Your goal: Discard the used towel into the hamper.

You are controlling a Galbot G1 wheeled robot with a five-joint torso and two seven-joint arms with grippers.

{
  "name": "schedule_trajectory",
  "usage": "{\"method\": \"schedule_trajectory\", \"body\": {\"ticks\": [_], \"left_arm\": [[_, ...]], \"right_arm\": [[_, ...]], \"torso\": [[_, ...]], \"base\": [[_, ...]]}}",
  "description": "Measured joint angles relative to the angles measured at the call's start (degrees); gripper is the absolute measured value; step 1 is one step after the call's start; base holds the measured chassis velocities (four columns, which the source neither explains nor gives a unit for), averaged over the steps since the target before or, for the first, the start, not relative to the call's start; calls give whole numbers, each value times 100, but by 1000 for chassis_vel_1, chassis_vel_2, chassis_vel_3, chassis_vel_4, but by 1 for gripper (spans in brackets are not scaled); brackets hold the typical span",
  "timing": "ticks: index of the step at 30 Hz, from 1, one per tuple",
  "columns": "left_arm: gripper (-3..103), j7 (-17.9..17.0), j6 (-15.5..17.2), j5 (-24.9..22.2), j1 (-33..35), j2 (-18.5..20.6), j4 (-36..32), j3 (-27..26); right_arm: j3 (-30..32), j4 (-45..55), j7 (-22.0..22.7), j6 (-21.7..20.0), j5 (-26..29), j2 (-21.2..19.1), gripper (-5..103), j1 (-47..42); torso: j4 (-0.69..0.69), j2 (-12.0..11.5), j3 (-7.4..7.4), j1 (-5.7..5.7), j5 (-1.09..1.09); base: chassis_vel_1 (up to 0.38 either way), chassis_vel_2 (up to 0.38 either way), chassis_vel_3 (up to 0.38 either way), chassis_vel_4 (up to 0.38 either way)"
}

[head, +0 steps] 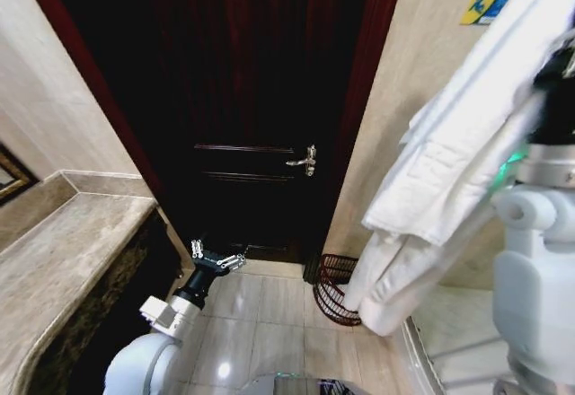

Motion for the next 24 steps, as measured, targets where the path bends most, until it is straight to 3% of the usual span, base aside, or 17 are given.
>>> {"method": "schedule_trajectory", "body": {"ticks": [11,24], "left_arm": [[100,0,0,0,2,0,0,0],[100,0,0,0,1,0,0,0]], "right_arm": [[-272,-468,-563,433,259,-62,7,231],[-162,-489,-832,752,186,406,7,-896]], "torso": [[-1,4,-3,-10,-1],[0,3,-2,-7,-1]], "base": [[14,-21,-13,8],[0,0,0,0]]}}
